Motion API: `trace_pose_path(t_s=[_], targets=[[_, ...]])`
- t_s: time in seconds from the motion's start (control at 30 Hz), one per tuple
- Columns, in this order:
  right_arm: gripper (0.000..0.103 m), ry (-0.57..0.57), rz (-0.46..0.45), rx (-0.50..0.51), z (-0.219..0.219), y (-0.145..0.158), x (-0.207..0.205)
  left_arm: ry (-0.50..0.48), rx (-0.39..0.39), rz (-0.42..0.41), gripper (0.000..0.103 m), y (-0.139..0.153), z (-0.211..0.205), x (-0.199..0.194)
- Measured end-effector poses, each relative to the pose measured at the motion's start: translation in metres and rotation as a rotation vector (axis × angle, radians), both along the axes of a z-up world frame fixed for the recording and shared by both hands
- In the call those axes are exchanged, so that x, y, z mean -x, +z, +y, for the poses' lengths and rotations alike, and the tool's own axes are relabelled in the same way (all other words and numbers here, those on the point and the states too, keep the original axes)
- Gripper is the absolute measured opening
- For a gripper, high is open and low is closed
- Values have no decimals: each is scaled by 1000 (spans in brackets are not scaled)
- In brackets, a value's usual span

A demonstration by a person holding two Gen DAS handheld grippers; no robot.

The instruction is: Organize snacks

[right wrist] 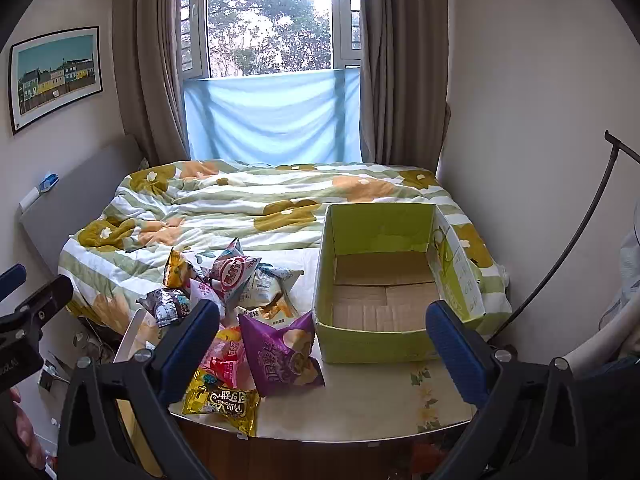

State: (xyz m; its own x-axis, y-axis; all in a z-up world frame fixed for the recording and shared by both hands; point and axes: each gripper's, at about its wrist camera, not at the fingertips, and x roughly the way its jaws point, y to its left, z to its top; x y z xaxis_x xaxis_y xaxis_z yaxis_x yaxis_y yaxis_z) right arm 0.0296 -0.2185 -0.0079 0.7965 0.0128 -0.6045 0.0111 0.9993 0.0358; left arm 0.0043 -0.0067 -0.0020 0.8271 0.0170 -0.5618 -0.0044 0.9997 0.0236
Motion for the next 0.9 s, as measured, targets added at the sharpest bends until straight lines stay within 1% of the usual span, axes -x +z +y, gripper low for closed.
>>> trace_pose_path(t_s=[0.33,0.9], targets=[[103,0,0,-1,1,0,1,-9,11,16,102,-1,-1,1],[103,20,-7,7,6,-4,2,-9,11,15,102,-1,-1,2]])
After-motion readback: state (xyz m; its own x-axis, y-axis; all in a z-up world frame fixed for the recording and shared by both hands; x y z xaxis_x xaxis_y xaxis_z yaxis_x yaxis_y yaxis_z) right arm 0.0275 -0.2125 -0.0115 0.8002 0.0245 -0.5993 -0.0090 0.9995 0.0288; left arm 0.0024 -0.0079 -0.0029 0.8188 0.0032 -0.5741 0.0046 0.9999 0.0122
